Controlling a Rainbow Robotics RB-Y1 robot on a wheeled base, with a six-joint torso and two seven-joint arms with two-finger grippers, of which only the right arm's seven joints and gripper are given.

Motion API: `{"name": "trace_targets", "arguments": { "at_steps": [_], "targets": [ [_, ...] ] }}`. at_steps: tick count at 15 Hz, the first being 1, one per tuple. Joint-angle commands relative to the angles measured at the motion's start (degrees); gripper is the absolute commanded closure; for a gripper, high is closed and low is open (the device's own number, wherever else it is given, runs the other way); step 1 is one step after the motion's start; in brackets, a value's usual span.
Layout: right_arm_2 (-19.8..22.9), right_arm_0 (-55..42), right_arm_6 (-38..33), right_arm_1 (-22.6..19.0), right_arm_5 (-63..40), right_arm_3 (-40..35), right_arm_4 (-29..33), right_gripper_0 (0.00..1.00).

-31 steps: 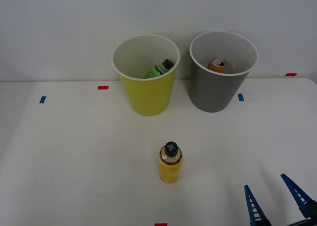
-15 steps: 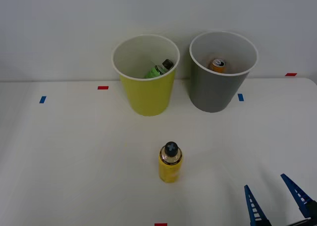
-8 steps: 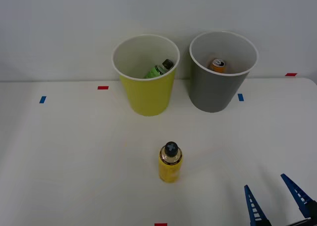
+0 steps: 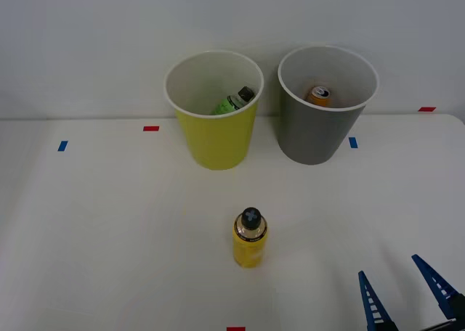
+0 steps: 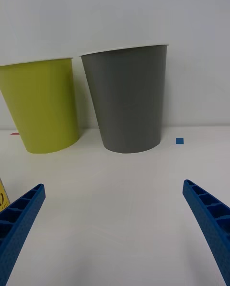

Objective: Put cans in the gray bin, plastic bottles in the light green bin

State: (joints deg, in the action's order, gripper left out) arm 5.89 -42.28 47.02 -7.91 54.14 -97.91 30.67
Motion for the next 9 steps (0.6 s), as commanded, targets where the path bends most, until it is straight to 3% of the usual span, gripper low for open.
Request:
{"name": "trace_targets", "arguments": {
  "at_steps": [1, 9],
  "targets": [
    [0.0, 0.0, 0.0, 0.0, 0.0, 0.0, 0.0, 0.0],
    [0.0, 0.0, 0.0, 0.0, 0.0, 0.0, 0.0, 0.0]
  ]
}}
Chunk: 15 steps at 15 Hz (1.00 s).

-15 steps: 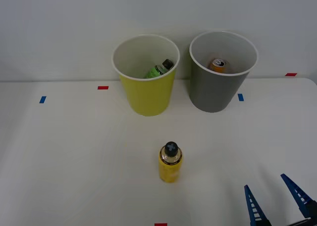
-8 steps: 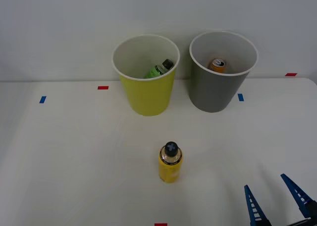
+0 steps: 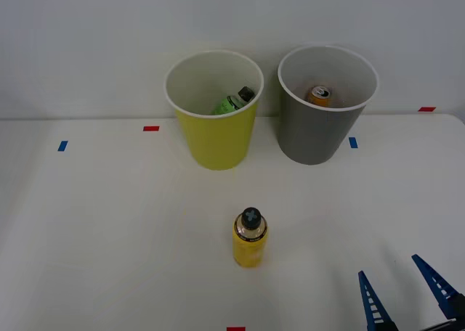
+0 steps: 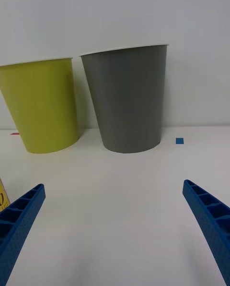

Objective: Put cans in the gray bin, plastic bottles in the light green bin

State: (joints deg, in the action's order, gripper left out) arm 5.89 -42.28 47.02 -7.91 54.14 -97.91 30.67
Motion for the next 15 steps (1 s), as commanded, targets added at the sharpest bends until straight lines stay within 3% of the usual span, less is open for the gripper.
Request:
{"name": "trace_targets", "arguments": {
  "at_steps": [1, 15],
  "targets": [
    [0.0, 0.0, 0.0, 0.0, 0.0, 0.0, 0.0, 0.0],
    [0.0, 0.0, 0.0, 0.0, 0.0, 0.0, 0.0, 0.0]
  ]
}}
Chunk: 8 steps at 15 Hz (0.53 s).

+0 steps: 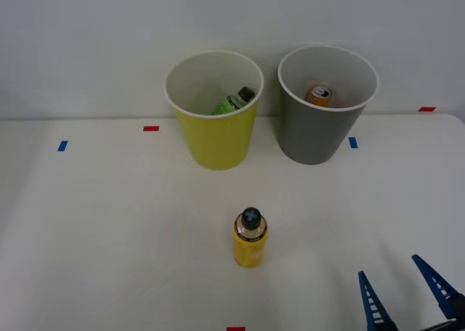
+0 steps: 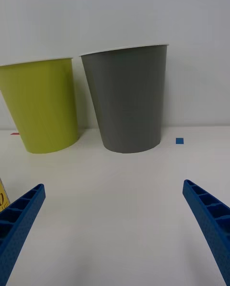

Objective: Put cans in the gray bin, plastic bottles in the light green bin

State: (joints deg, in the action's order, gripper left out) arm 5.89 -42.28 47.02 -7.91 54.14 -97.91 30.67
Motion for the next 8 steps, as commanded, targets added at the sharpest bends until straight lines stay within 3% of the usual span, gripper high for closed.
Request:
{"name": "trace_targets", "arguments": {
  "at_steps": [1, 8],
  "targets": [
    [0.0, 0.0, 0.0, 0.0, 0.0, 0.0, 0.0, 0.0],
    [1.0, 0.7, 0.4, -0.4, 1.8, 1.8, 0.0, 0.0]
  ]
}}
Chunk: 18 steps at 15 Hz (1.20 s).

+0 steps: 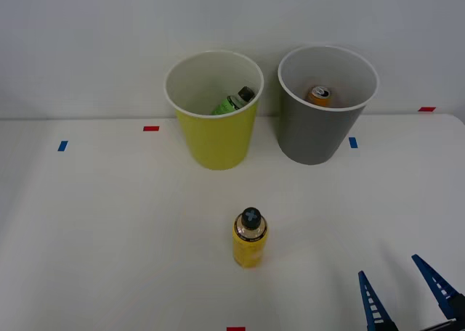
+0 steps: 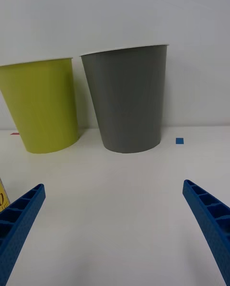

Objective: Put cans in the gray bin, plastic bottles in the light green bin

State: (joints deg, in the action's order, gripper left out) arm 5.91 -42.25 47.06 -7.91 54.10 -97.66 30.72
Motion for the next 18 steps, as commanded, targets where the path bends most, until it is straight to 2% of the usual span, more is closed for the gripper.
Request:
{"name": "trace_targets", "arguments": {
  "at_steps": [1, 5, 11, 13, 18],
  "targets": [
    [1.4, 0.9, 0.4, -1.0, 2.3, 0.5, 0.5, 0.0],
    [-2.2, -0.3, 1.4, -3.8, 2.3, -1.1, 0.4, 0.0],
    [-10.9, -0.6, 16.4, -7.4, -0.9, -1.3, -2.4, 0.0],
    [-14.6, 0.0, 17.2, -7.7, -2.9, -1.2, -3.2, 0.0],
    [-19.2, 2.3, 16.5, -7.6, -3.5, -1.2, -4.4, 0.0]
  ]
}}
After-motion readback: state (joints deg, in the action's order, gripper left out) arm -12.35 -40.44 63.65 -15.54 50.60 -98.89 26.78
